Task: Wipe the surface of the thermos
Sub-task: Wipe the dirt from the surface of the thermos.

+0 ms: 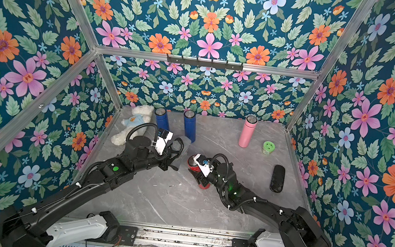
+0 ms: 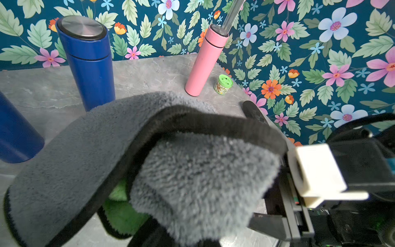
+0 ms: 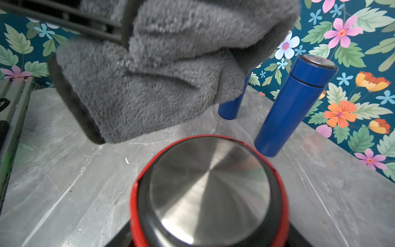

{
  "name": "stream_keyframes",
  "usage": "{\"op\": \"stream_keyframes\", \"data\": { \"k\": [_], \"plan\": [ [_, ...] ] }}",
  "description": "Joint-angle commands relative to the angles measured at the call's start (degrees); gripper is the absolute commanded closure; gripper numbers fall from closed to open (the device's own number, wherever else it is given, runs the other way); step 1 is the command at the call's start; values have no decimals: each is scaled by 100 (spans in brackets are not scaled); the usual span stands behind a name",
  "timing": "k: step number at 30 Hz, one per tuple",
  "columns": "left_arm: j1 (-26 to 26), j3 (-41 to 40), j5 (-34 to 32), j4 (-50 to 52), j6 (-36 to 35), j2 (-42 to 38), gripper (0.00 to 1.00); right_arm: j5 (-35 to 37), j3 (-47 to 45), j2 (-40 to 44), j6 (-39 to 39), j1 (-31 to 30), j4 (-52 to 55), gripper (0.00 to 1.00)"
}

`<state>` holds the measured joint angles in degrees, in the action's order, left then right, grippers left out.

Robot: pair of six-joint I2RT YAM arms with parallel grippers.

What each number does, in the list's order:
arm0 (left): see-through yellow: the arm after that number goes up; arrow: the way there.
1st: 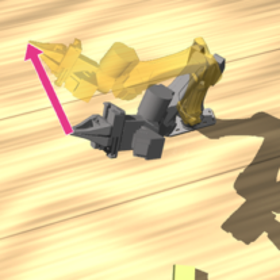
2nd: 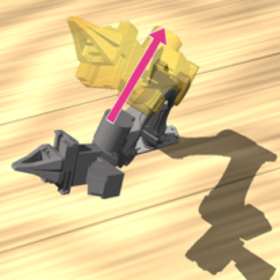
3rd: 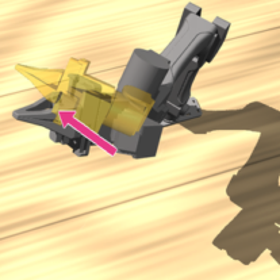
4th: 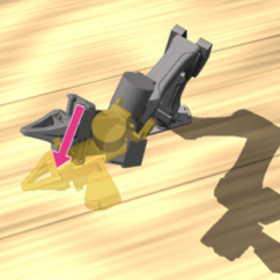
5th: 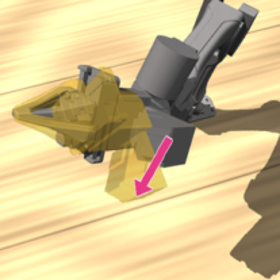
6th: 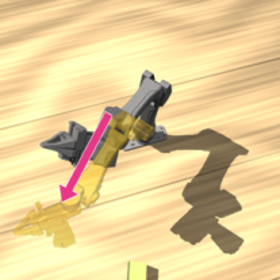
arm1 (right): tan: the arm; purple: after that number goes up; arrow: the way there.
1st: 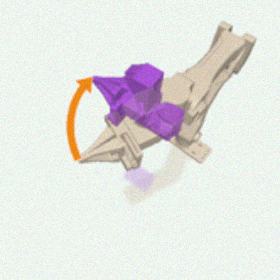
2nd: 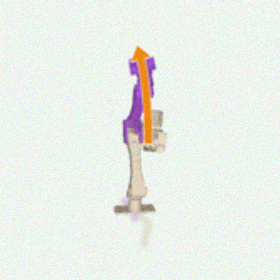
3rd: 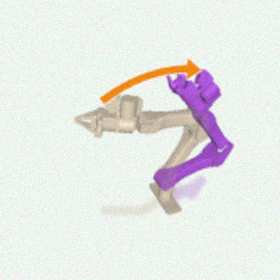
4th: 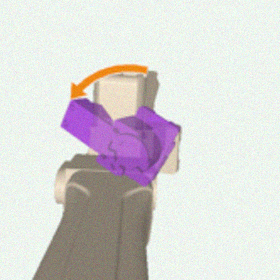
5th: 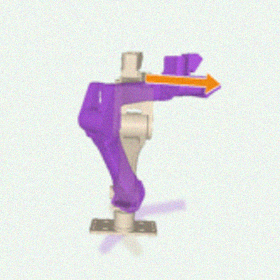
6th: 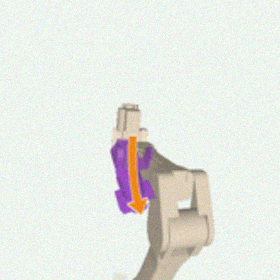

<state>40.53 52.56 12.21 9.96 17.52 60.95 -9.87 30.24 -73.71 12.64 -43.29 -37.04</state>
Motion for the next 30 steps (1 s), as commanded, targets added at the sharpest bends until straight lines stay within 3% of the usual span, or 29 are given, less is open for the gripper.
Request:
{"op": "stream_keyframes", "data": {
  "k": [1, 8, 17, 25, 30],
  "plan": [
    [-3, 276, 119, 174, -190, 130, 100, 56, -151, -49, -110, 4, -1077, 100],
    [-2, 674, 335, 276, -245, 421, 100, -11, -375, -554, -331, 0, -1953, 100],
    [13, 992, 336, 665, -326, 709, 100, -4, -752, -1867, -570, -8, -4400, 100],
    [134, 1490, 21, 1230, -503, 954, 100, 143, -524, -2483, -771, -66, -4453, 100],
    [624, 1978, -700, 1842, -639, 1467, 100, 195, -466, -2510, -778, -75, -4453, 100]
  ]
}}
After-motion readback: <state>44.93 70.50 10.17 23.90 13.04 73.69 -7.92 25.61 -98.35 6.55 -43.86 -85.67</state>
